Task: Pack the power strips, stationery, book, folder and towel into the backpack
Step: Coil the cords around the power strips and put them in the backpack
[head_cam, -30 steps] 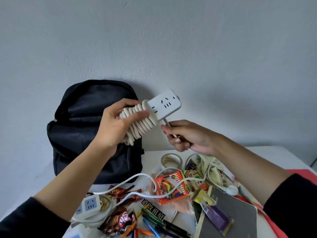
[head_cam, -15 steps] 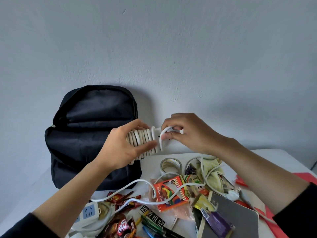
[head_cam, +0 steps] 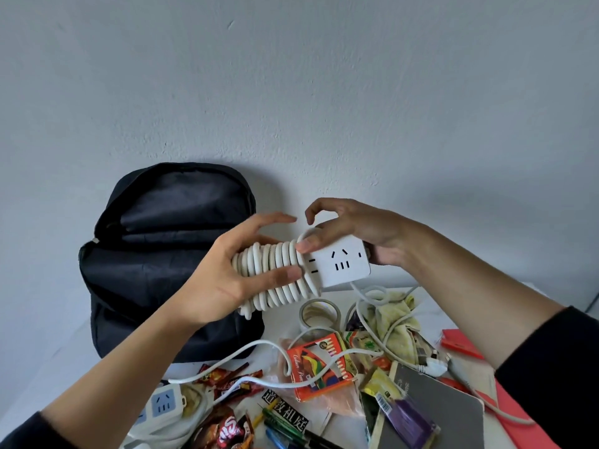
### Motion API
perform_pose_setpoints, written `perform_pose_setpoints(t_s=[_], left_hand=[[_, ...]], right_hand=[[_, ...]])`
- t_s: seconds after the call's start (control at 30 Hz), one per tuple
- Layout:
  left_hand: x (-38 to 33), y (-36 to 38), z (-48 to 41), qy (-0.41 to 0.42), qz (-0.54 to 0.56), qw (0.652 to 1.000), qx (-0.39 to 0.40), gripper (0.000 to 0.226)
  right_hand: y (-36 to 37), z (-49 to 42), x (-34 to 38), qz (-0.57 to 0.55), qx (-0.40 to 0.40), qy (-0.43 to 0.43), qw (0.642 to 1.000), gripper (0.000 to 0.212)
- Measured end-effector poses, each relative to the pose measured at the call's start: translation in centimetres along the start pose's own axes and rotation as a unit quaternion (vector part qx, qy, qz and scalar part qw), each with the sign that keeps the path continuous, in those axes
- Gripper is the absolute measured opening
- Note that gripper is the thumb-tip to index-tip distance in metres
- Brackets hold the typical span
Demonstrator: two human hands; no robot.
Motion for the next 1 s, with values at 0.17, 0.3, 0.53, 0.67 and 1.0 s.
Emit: perform_pose_setpoints(t_s=[0.17, 0.3, 0.53, 0.67, 1.0], left_hand=[[-0.4, 1.1, 0.2, 0.024, 0.004, 0.999, 0.045, 0.042], [-0.6, 0.8, 0.2, 0.022, 0.031, 0.999, 0.027, 0.04], [-1.1, 1.0, 0.2, 0.021, 0.106, 0.994, 0.028, 0.048], [-1.5, 1.3, 0.1, 0.015, 0.12, 0.992, 0.045, 0.048], [-0.1, -0.8, -0.3, -0.019, 0.15, 0.986, -0.065, 0.037]], right_hand=[[-0.1, 0.1, -0.9, 0.05, 0.004, 0.017, 0.999, 0.047], [0.5, 0.4, -1.5, 0.039, 0.027, 0.027, 0.999, 0.028], [2.0, 1.6, -1.7, -0.101, 0.085, 0.062, 0.989, 0.024], [1.6, 1.5, -2.2, -0.121, 0.034, 0.064, 0.99, 0.037], [-0.6, -1.8, -4.7, -0.316, -0.043, 0.021, 0.947, 0.027]])
Point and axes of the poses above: each hand's wrist, its own z-axis away from the middle knuckle, its own y-axis out of the palm, x = y × z, the point moved 10 cm from there along -z, towards the middle knuckle, and after that the axes turned 8 degrees about -z, right-handed, at the moved point
